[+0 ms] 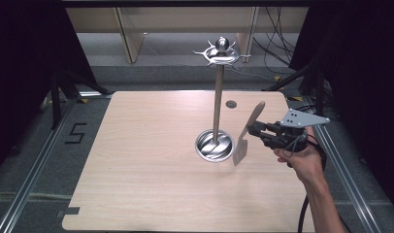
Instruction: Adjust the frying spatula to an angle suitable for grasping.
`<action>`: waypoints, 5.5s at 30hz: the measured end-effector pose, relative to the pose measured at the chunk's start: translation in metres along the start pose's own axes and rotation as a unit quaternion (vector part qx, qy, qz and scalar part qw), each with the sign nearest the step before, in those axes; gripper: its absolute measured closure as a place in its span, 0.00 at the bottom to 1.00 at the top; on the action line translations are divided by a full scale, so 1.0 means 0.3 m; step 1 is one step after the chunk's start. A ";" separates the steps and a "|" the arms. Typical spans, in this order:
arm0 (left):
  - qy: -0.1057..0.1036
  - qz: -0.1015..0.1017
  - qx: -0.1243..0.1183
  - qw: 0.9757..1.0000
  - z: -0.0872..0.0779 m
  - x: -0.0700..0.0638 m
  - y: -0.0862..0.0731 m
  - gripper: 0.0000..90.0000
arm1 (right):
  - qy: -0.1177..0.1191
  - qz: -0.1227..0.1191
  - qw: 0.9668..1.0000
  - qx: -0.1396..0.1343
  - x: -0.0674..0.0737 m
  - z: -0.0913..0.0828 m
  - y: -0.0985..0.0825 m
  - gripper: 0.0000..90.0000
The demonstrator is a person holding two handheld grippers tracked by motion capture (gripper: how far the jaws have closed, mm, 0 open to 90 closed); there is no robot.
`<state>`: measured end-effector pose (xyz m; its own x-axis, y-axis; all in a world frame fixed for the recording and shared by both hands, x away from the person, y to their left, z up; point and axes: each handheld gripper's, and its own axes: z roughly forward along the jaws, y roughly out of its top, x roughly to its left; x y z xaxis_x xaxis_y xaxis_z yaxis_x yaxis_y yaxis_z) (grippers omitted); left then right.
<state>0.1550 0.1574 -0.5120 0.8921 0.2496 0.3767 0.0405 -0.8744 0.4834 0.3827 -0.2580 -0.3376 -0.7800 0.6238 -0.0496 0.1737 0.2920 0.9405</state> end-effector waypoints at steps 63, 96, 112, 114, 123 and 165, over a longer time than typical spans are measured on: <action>-0.015 0.010 0.007 1.000 -0.001 0.003 0.002 0.20 | -0.012 -0.007 0.999 0.037 -0.006 0.166 0.319 0.83; -0.016 0.012 0.010 1.000 -0.002 0.002 0.002 0.20 | -0.012 0.006 0.999 0.045 -0.010 0.177 0.322 0.82; -0.018 0.011 0.011 1.000 -0.001 0.002 0.002 0.20 | -0.005 0.011 1.000 0.025 -0.012 0.159 0.293 0.81; -0.018 0.012 0.011 1.000 -0.001 0.002 0.002 0.20 | -0.010 0.014 1.000 0.024 -0.004 0.159 0.292 0.81; -0.019 0.012 0.012 1.000 0.000 0.001 0.001 0.20 | -0.002 0.014 1.000 0.019 -0.004 0.157 0.288 0.80; -0.016 0.006 0.009 1.000 0.002 0.000 0.002 0.20 | -0.035 0.027 0.999 0.012 0.012 0.059 0.203 0.49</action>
<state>0.1554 0.1567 -0.5122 0.9069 0.2252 0.3561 0.0370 -0.8845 0.4651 0.4012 -0.2253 -0.2866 -0.7251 0.6882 -0.0226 0.2297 0.2726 0.9343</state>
